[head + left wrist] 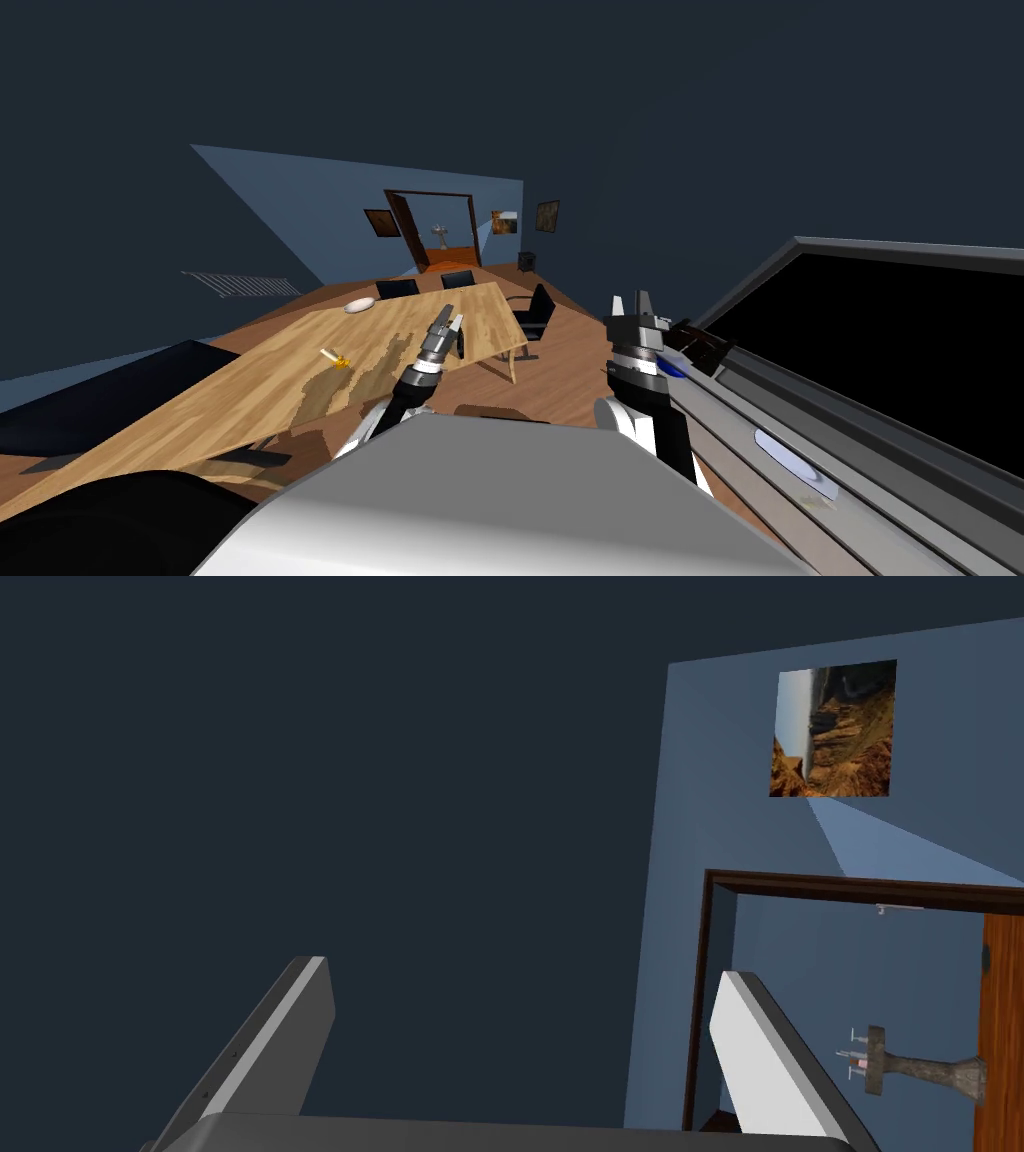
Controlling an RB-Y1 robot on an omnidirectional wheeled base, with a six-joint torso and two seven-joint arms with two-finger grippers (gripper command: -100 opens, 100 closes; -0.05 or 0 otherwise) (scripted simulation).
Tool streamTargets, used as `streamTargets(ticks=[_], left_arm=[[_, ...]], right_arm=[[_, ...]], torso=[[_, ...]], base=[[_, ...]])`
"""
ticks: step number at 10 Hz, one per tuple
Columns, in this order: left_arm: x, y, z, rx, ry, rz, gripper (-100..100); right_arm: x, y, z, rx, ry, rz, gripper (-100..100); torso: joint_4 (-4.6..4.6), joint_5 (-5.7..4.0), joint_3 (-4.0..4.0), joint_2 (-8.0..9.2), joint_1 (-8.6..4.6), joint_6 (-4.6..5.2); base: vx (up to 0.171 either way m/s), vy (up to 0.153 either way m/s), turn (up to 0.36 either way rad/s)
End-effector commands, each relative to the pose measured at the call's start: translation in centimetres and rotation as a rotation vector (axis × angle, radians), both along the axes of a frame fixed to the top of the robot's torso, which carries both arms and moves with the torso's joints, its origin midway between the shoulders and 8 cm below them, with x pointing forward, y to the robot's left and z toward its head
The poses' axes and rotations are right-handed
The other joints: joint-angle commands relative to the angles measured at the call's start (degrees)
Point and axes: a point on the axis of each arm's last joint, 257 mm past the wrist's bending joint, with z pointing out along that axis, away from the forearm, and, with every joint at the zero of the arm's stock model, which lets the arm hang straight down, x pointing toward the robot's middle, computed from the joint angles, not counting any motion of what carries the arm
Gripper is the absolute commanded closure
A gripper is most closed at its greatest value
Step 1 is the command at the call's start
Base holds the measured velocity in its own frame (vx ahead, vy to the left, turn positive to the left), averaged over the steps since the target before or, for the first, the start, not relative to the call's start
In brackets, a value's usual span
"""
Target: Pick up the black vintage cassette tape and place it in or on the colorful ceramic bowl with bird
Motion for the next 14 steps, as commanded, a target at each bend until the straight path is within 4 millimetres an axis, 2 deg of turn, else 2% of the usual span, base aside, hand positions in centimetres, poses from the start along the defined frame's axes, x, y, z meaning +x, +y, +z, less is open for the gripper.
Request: streamTargets(ticks=[1,3,4,6,7,9,10,11,12,13,14], left_arm=[[0.2,0.1,-1.4,0.016,0.034,-0.018,-100],[-0.1,-0.3,-5.8,0.048,0.146,-0.059,-100],[-0.2,-0.4,-5.8,0.056,0.148,-0.063,-100],[-1.0,-0.5,-10.8,0.088,0.275,-0.105,-100],[-1.1,-0.4,-10.9,0.096,0.279,-0.108,-100],[-2.7,-0.2,-16.0,0.124,0.412,-0.148,-100],[-2.8,0.0,-16.5,0.136,0.423,-0.150,-100],[-3.9,0.4,-19.1,0.153,0.495,-0.169,-100],[-4.0,0.5,-19.4,0.156,0.499,-0.169,-100],[-5.3,1.0,-22.2,0.167,0.575,-0.182,-100],[-5.4,1.1,-22.2,0.177,0.578,-0.186,-100]], right_arm=[[0.0,0.0,0.0,0.000,0.000,0.000,0],[0.0,0.0,0.0,0.000,0.000,0.000,0],[0.0,0.0,0.0,0.000,0.000,0.000,0],[0.0,0.0,0.0,0.000,0.000,0.000,0],[0.0,0.0,0.0,0.000,0.000,0.000,0],[0.0,0.0,0.0,0.000,0.000,0.000,0],[0.0,0.0,0.0,0.000,0.000,0.000,0],[0.0,0.0,0.0,0.000,0.000,0.000,0],[0.0,0.0,0.0,0.000,0.000,0.000,0],[0.0,0.0,0.0,0.000,0.000,0.000,0],[0.0,0.0,0.0,0.000,0.000,0.000,0]], torso=[[0.00,0.00,0.00,0.00,0.00,0.00],[-0.05,0.03,-0.13,-0.23,0.14,0.00],[-0.04,0.02,-0.11,-0.18,0.10,0.00],[-0.05,0.04,-0.14,-0.24,0.19,0.00],[-0.05,0.03,-0.13,-0.23,0.13,0.00],[-0.06,0.02,-0.16,-0.29,0.11,-0.01],[-0.06,0.01,-0.18,-0.32,0.06,0.01],[-0.07,0.02,-0.20,-0.36,0.11,-0.02],[-0.08,0.03,-0.22,-0.39,0.13,0.00],[-0.08,0.02,-0.24,-0.43,0.18,-0.02],[-0.09,0.03,-0.25,-0.45,0.18,0.00]], base=[[-0.067,-0.065,-0.021],[-0.062,-0.059,-0.085],[-0.063,-0.041,-0.037],[-0.057,-0.054,-0.109],[-0.051,-0.054,-0.045],[-0.034,-0.077,-0.132],[-0.021,-0.065,-0.045],[-0.011,-0.062,-0.103],[-0.003,-0.048,-0.053],[0.001,-0.055,-0.127],[-0.004,-0.050,-0.059]])
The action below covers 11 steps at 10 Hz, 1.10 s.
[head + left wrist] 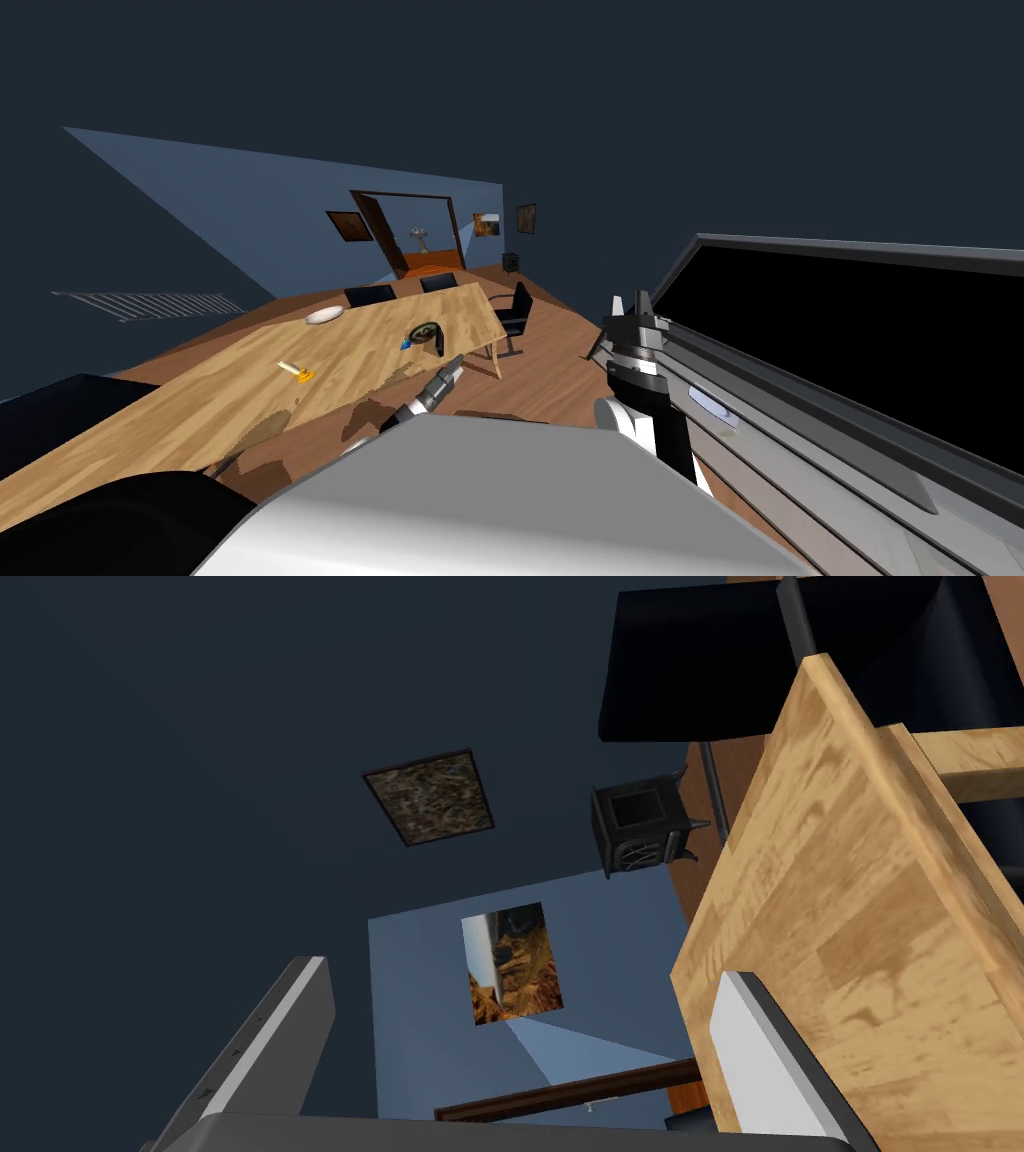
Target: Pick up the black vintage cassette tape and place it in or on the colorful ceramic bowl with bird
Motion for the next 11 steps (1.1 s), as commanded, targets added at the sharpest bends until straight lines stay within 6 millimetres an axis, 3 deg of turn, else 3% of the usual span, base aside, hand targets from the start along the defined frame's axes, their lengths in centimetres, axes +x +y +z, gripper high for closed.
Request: streamTargets(ticks=[1,2,3,4,5,6,7,8,9,10,11], left_arm=[[-1.8,0.9,-3.3,0.027,0.093,-0.015,-100],[-1.8,1.0,-3.3,0.030,0.093,-0.017,-100],[-3.6,1.9,-6.0,0.054,0.171,-0.031,-100],[-3.6,2.0,-6.1,0.056,0.174,-0.029,-100],[-5.3,2.8,-8.0,0.075,0.239,-0.047,-100],[-5.7,3.3,-8.7,0.082,0.255,-0.039,-100],[-7.5,4.3,-10.6,0.103,0.322,-0.051,-100],[-7.8,4.8,-11.2,0.111,0.336,-0.045,-100],[-10.0,6.2,-13.2,0.135,0.410,-0.050,-100],[-10.1,6.5,-13.4,0.140,0.416,-0.049,-100],[-12.5,8.3,-15.5,0.167,0.493,-0.047,-100]], right_arm=[[0.0,0.0,0.0,0.000,0.000,0.000,0],[0.0,0.0,0.0,0.000,0.000,0.000,0],[0.0,0.0,0.0,0.000,0.000,0.000,0],[0.0,0.0,0.0,0.000,0.000,0.000,0],[0.0,0.0,0.0,0.000,0.000,0.000,0],[0.0,0.0,0.0,0.000,0.000,0.000,0],[0.0,0.0,0.0,0.000,0.000,0.000,0],[0.0,0.0,0.0,0.000,0.000,0.000,0],[0.0,0.0,0.0,0.000,0.000,0.000,0],[0.0,0.0,0.0,0.000,0.000,0.000,0],[0.0,0.0,0.0,0.000,0.000,0.000,0]], torso=[[0.00,0.00,0.00,0.00,0.00,0.00],[-0.01,0.00,-0.02,-0.03,-0.02,0.01],[-0.01,0.00,-0.03,-0.06,0.00,-0.01],[-0.02,-0.01,-0.03,-0.06,-0.05,0.01],[-0.02,-0.01,-0.05,-0.08,-0.01,0.00],[-0.03,0.00,-0.08,-0.14,-0.01,0.01],[-0.03,0.00,-0.08,-0.14,0.03,0.00],[-0.03,0.00,-0.09,-0.16,0.00,0.02],[-0.03,0.01,-0.08,-0.14,0.03,-0.02],[-0.04,0.00,-0.11,-0.19,-0.01,0.00],[-0.04,0.00,-0.11,-0.19,0.02,0.00]], base=[[0.011,-0.059,-0.143],[0.016,-0.049,-0.055],[0.016,-0.067,-0.117],[0.022,-0.052,-0.064],[0.042,-0.055,-0.118],[0.038,-0.042,-0.090],[0.040,-0.056,-0.158],[0.038,-0.041,-0.067],[0.060,-0.056,-0.149],[0.050,-0.046,-0.070],[0.071,-0.053,-0.141]])
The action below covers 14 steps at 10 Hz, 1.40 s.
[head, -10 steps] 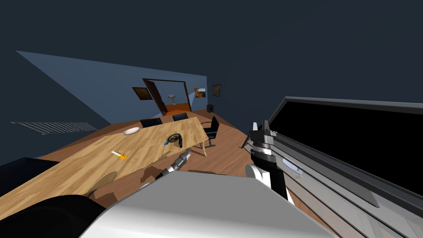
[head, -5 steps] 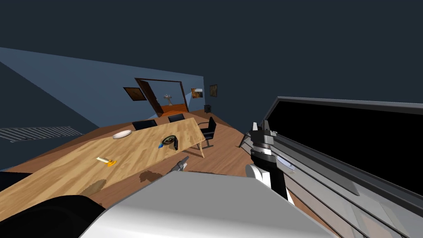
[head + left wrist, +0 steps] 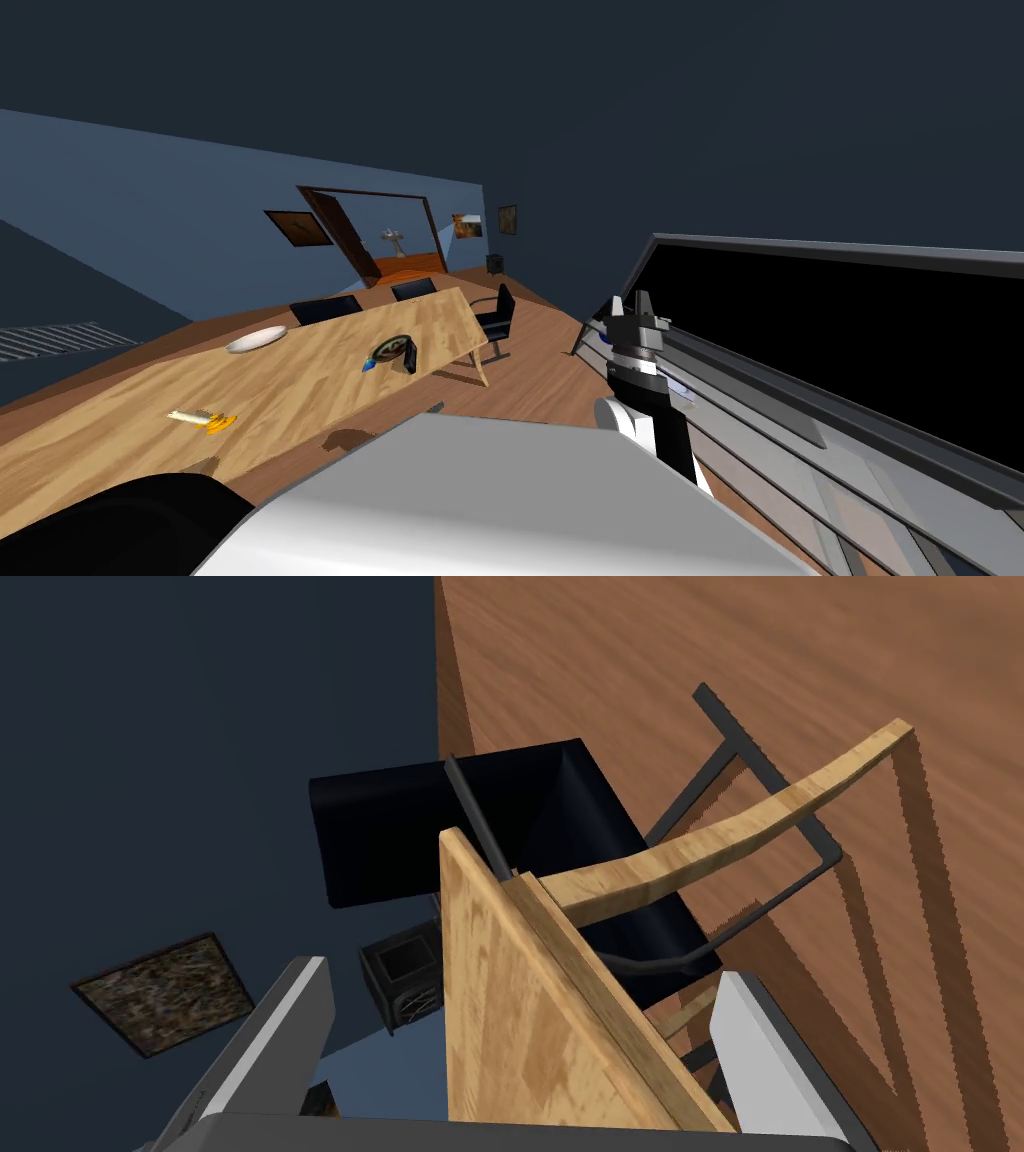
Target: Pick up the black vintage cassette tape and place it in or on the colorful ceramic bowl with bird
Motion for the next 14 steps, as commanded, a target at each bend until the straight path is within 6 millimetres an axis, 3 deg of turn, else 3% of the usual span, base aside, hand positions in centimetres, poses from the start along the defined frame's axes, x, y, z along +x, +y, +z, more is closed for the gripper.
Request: streamTargets(ticks=[1,4,5,6,7,8,10,11,13,14], left_arm=[[-2.8,1.9,-2.3,0.029,0.099,0.002,-100],[-5.9,5.2,-4.3,0.088,0.189,0.001,-100],[-8.3,7.5,-5.5,0.122,0.258,0.007,-100],[-8.3,7.6,-5.5,0.125,0.259,0.006,-100],[-10.3,9.5,-6.1,0.153,0.315,0.006,-100],[-10.7,10.1,-6.4,0.163,0.325,0.012,-100],[-14.8,14.5,-7.2,0.229,0.436,0.026,-100],[-15.2,15.2,-7.3,0.243,0.445,0.029,-100],[-18.6,19.7,-7.1,0.311,0.538,0.044,-100],[-18.6,19.7,-7.1,0.311,0.537,0.043,-100]], right_arm=[[0.0,0.0,0.0,0.000,0.000,0.000,0],[0.0,0.0,0.0,0.000,0.000,0.000,0],[0.0,0.0,0.0,0.000,0.000,0.000,0],[0.0,0.0,0.0,0.000,0.000,0.000,0],[0.0,0.0,0.0,0.000,0.000,0.000,0],[0.0,0.0,0.0,0.000,0.000,0.000,0],[0.0,0.0,0.0,0.000,0.000,0.000,0],[0.0,0.0,0.0,0.000,0.000,0.000,0],[0.0,0.0,0.0,0.000,0.000,0.000,0],[0.0,0.0,0.0,0.000,0.000,0.000,0]], torso=[[0.00,0.00,0.00,0.00,0.00,0.00],[-0.02,0.02,-0.04,-0.06,0.06,0.00],[0.00,0.02,-0.01,-0.02,0.09,-0.02],[-0.02,0.01,-0.05,-0.09,0.06,0.02],[-0.02,0.03,-0.04,-0.07,0.09,-0.03],[-0.02,0.03,-0.06,-0.11,0.12,0.01],[-0.03,0.01,-0.09,-0.16,0.06,0.00],[-0.06,0.02,-0.18,-0.32,0.08,0.03],[-0.06,0.03,-0.16,-0.27,0.17,0.00],[-0.08,0.04,-0.23,-0.39,0.22,0.03]], base=[[0.132,-0.062,-0.248],[0.079,-0.029,-0.097],[0.095,-0.035,-0.182],[0.086,-0.014,-0.066],[0.097,-0.011,-0.128],[0.082,-0.008,-0.078],[0.140,-0.030,-0.202],[0.134,0.006,-0.070],[0.157,0.016,-0.174],[0.133,0.026,-0.067]])
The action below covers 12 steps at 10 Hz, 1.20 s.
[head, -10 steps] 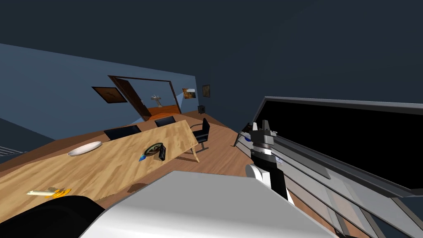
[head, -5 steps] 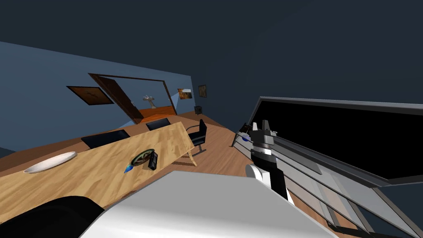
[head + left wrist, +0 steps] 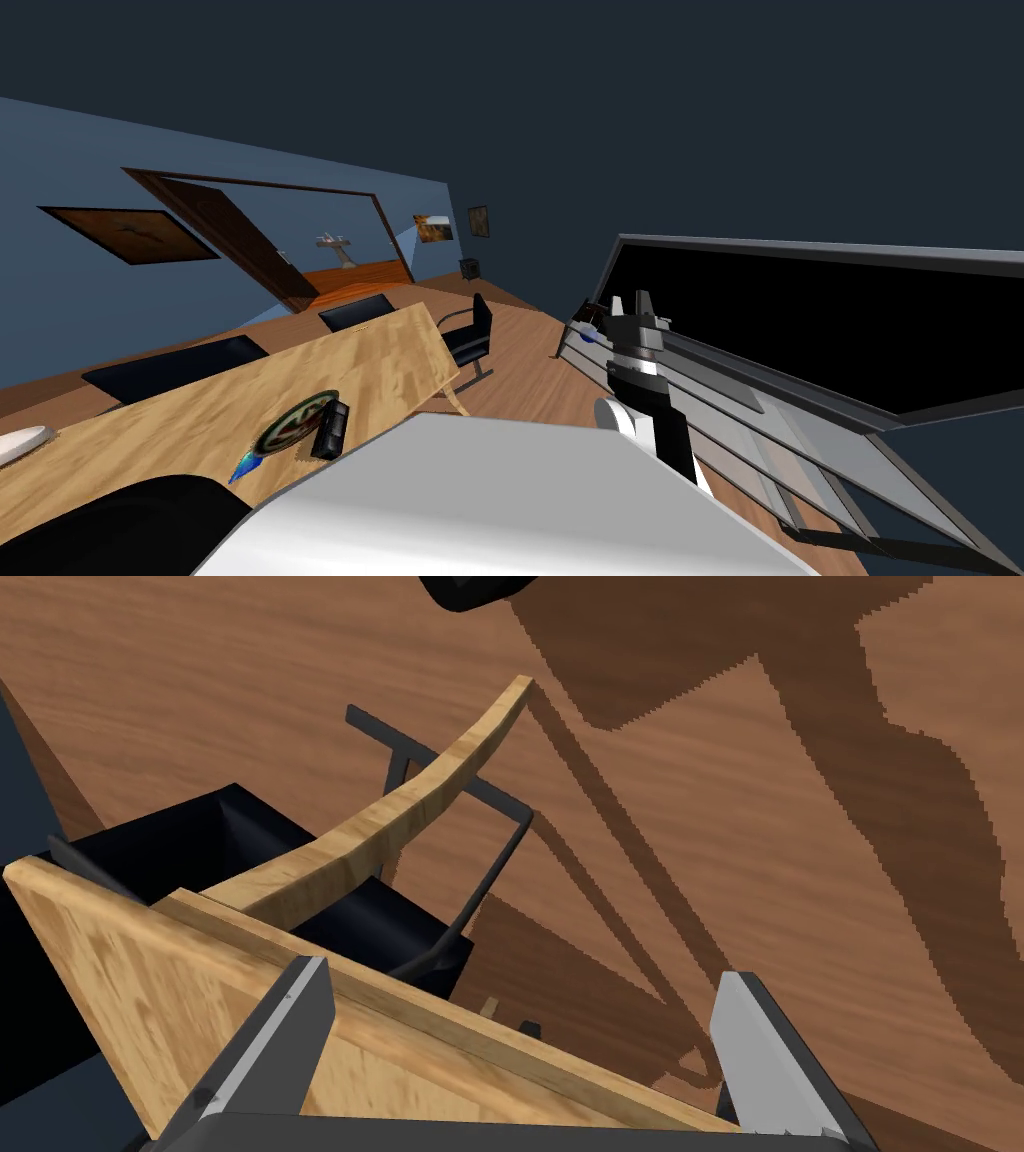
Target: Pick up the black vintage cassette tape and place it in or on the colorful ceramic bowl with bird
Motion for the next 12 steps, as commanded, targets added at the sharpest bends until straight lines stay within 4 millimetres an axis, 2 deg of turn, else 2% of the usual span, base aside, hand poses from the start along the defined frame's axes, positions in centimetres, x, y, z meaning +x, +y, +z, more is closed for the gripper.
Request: streamTargets(ticks=[1,2,3,6,7,11,12], left_arm=[[-0.7,1.0,-0.3,0.016,0.016,0.004,-100],[-2.3,3.3,0.1,0.054,0.057,0.011,-100],[-2.4,3.4,0.1,0.056,0.059,0.012,-100],[-6.2,10.0,1.8,0.168,0.161,0.032,-100],[-6.2,10.0,1.8,0.168,0.161,0.032,-100],[-8.9,15.9,4.3,0.274,0.237,0.055,-100],[-8.7,15.4,4.0,0.260,0.227,0.050,-100]], right_arm=[[0.0,0.0,0.0,0.000,0.000,0.000,0],[0.0,0.0,0.0,0.000,0.000,0.000,0],[0.0,0.0,0.0,0.000,0.000,0.000,0],[0.0,0.0,0.0,0.000,0.000,0.000,0],[0.0,0.0,0.0,0.000,0.000,0.000,0],[0.0,0.0,0.0,0.000,0.000,0.000,0],[0.0,0.0,0.0,0.000,0.000,0.000,0]], torso=[[0.00,0.00,0.00,0.00,0.00,0.00],[0.06,-0.02,0.16,0.28,-0.09,-0.02],[0.07,-0.03,0.18,0.30,-0.12,0.02],[0.02,-0.01,0.03,0.04,-0.02,0.03],[-0.02,-0.02,-0.07,-0.14,0.00,0.04],[0.01,0.00,0.02,0.03,0.05,0.01],[0.02,0.03,0.03,0.05,0.15,0.01]], base=[[0.044,0.002,0.039],[0.063,-0.006,-0.122],[0.075,0.009,-0.073],[0.147,0.023,-0.163],[0.134,0.045,-0.041],[0.127,0.051,-0.101],[0.053,0.043,-0.021]])
